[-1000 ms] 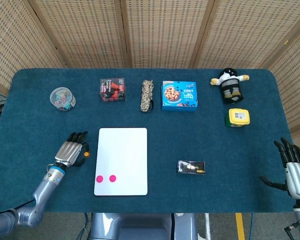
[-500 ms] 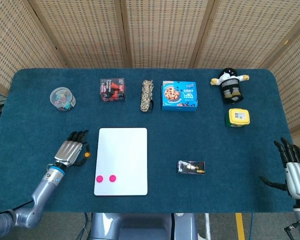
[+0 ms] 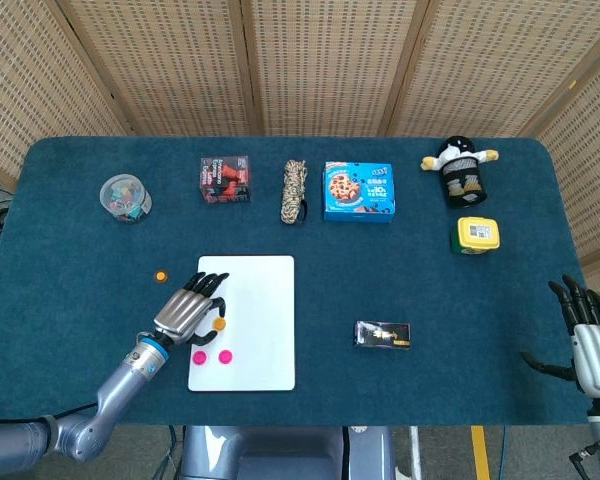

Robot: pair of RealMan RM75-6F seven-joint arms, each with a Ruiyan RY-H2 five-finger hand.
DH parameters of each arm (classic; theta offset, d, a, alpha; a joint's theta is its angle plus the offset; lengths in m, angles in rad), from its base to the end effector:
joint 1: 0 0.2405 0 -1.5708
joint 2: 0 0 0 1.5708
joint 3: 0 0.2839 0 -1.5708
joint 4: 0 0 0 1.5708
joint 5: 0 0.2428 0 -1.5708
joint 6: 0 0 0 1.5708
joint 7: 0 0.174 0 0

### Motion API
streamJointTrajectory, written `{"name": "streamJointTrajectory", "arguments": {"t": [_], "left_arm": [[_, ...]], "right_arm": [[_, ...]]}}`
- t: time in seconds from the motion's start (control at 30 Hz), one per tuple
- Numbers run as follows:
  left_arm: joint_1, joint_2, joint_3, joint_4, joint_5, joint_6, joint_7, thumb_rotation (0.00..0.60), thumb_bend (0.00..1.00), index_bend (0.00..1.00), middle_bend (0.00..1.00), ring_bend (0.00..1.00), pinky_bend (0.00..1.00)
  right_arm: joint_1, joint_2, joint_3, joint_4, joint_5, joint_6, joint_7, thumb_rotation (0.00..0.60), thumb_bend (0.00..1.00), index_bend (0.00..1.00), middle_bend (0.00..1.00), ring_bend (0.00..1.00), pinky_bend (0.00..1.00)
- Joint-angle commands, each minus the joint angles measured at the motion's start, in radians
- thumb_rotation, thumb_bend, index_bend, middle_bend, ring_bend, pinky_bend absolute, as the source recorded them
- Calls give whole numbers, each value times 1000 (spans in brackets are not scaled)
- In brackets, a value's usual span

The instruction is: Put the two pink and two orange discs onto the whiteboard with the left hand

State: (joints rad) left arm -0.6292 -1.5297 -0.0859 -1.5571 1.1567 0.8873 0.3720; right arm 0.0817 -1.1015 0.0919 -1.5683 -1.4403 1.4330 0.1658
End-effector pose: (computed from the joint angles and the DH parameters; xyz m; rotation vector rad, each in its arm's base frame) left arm -0.1982 0.3338 -0.0851 -2.0006 -1.0606 -0.7788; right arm -0.3696 -0.2256 0.1565 1.2847 -1.0136 0.9577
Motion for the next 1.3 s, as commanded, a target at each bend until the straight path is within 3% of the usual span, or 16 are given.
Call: {"name": "streamJointTrajectory", "arguments": {"t": [0.03,0.3,0.6,0.9,1.3], "left_arm": [[-7,-7,-4,12,-24,1,7,600,310,289,0,0,0],[-2,30,-23,87,-55,7,-50,600,318,259,0,0,0],[18,56,-38,249,-105,-37,-169,600,338,302,0,0,0],[-8,-11,-56,433,-121,-113,-243,600,345,329,0,0,0],[-23,-57,-56,503,-85,-135,-286,600,347,342,0,0,0]], "right_arm": [[0,0,0,0,0,0,-1,600,28,0,0,0,0],[0,0,0,-2,2,-1,-5,600,28,0,0,0,0],[1,-1,-1,-3,2,-2,-17,600,28,0,0,0,0],[0,-4,1,-7,9,-1,-34,600,28,0,0,0,0],[2,-1,2,-11,16,-10,-34,600,28,0,0,0,0]]}}
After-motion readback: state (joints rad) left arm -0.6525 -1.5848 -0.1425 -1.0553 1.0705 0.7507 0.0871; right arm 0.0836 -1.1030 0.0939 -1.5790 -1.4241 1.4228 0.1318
